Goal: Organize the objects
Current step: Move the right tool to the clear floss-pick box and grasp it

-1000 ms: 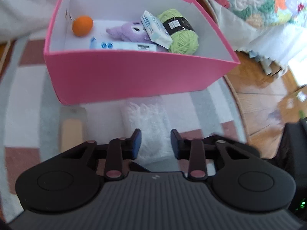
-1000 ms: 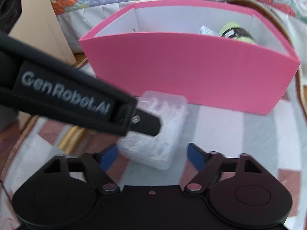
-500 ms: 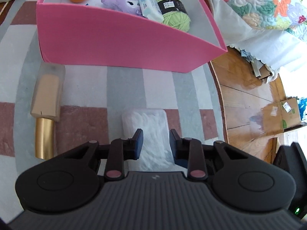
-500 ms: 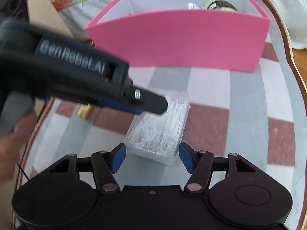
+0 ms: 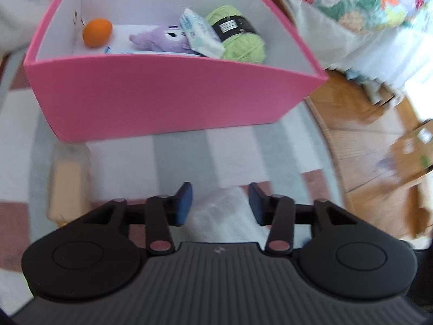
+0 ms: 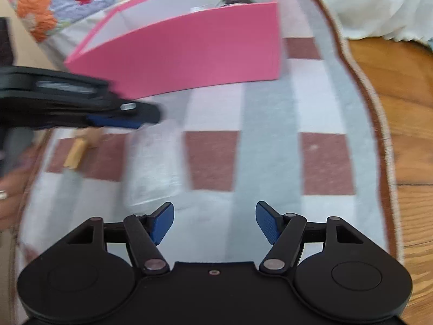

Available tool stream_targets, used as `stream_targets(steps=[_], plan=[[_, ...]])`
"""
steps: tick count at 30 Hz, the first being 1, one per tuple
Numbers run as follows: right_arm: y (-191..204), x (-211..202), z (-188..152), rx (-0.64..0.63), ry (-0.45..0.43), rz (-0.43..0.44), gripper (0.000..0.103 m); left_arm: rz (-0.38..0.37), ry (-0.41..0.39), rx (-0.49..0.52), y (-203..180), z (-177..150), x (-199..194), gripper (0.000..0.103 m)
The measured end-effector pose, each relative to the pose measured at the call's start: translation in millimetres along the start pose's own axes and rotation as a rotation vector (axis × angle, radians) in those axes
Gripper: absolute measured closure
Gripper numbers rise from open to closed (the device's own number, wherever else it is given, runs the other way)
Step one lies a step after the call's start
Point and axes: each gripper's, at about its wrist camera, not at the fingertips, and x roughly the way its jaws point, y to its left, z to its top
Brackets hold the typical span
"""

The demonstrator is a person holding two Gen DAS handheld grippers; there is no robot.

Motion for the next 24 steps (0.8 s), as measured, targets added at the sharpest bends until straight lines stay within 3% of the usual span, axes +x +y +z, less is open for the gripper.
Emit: stream_targets(steps=[4, 6, 12, 15, 17, 20, 24], plan=[[21.0, 10.6, -2.6, -0.024, 0.033, 0.13, 0.032, -0.036, 0.035, -0.022, 7.6, -4.3, 7.2, 0.062], [29.0, 14.3, -4.1, -0.032, 0.021, 0.146, 0.043, -0.065, 0.043, -0.069, 14.6, -7.8, 6.8, 0.066], [20.0, 9.6, -2.3, -0.026, -0.032, 0.048, 0.045, -0.116, 0.152, -0.166, 26.3, -19.7, -2.2, 0.071], [8.5, 8.5, 2.0, 0.021, -0.063, 0.026, 0.038, -0.14, 0.178, -0.167, 20.4, -28.0, -0.5, 0.07], [1.7, 10.1, 4.9, 0.05, -0.065, 0.041, 0.029, -0.118, 0.151, -0.148, 13.8, -27.5, -1.1, 0.069], [5.2, 13.5, 3.1, 0.032, -0.092, 0.039, 0.028, -0.077, 0.099, -0.163, 13.4, -23.7, -0.3, 0.062], [9.0, 21.7, -0.8, 0.004, -0.108, 0.026, 0.019, -0.117, 0.122, -0.2, 14.1, -22.2, 6.3, 0.064]])
